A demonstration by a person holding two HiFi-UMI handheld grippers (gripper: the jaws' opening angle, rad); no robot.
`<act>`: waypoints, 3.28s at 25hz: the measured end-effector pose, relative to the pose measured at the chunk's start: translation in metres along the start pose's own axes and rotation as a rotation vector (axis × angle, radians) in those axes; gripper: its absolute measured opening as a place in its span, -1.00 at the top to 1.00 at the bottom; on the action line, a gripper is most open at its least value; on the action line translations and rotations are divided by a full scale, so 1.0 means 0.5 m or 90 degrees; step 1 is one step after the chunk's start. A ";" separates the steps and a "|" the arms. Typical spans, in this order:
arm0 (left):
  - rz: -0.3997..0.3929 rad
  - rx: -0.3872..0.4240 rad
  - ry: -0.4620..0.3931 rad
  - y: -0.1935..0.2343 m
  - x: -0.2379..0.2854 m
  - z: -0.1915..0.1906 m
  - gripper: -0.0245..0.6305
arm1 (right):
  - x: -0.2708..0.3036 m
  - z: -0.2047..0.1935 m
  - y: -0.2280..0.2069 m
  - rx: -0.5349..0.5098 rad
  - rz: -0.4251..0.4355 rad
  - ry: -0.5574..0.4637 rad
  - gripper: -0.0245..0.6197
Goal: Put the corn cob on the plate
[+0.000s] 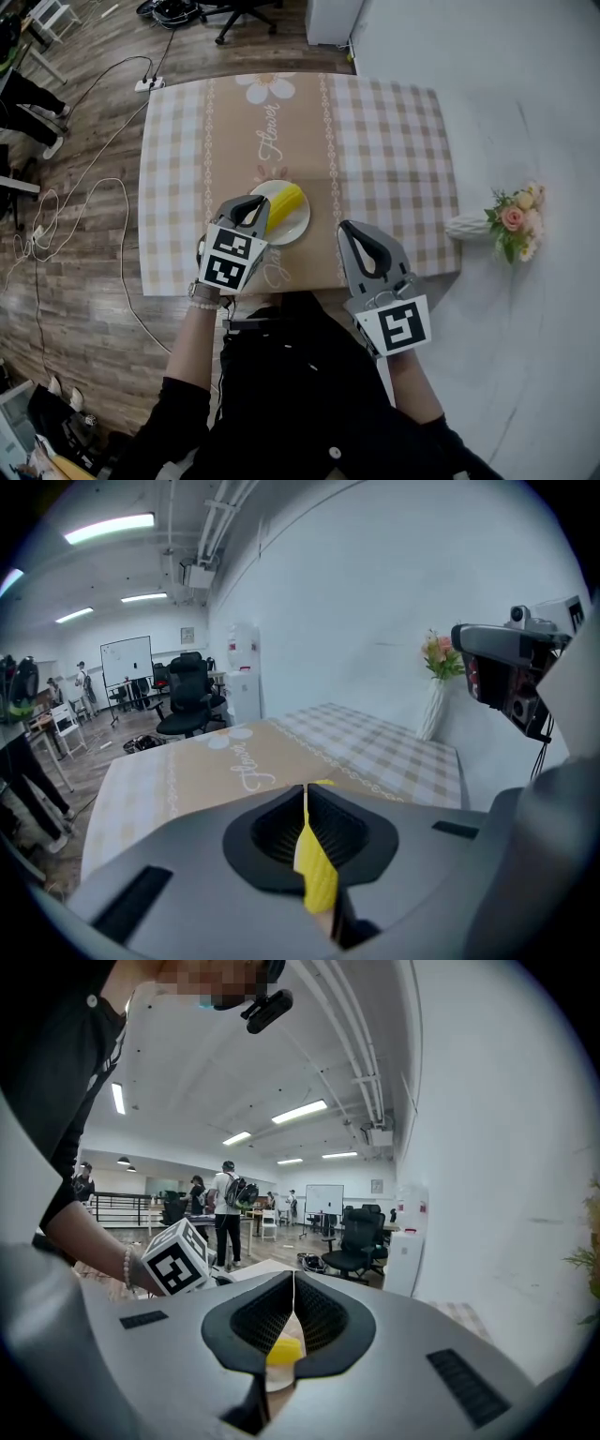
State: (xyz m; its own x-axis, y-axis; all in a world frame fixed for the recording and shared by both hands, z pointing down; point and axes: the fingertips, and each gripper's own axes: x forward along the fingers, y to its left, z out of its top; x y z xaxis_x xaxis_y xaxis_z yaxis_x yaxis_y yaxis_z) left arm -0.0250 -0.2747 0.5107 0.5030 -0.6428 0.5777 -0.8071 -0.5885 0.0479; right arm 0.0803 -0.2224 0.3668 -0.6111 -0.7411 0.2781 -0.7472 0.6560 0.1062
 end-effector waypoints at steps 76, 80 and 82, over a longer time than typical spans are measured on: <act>0.106 0.052 -0.234 -0.037 -0.349 0.183 0.88 | -0.027 0.143 0.092 -0.092 0.010 -0.094 0.80; 0.104 0.053 -0.234 -0.041 -0.348 0.183 0.88 | -0.030 0.142 0.089 -0.090 0.004 -0.093 0.80; 0.104 0.052 -0.233 -0.041 -0.348 0.181 0.88 | -0.031 0.141 0.089 -0.089 0.002 -0.095 0.80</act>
State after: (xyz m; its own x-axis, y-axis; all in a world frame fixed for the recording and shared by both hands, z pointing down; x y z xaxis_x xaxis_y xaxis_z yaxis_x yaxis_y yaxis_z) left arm -0.0681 -0.1954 0.3355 0.4595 -0.8541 0.2436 -0.8653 -0.4924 -0.0943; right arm 0.0381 -0.1919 0.2998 -0.6531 -0.7450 0.1358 -0.7078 0.6643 0.2401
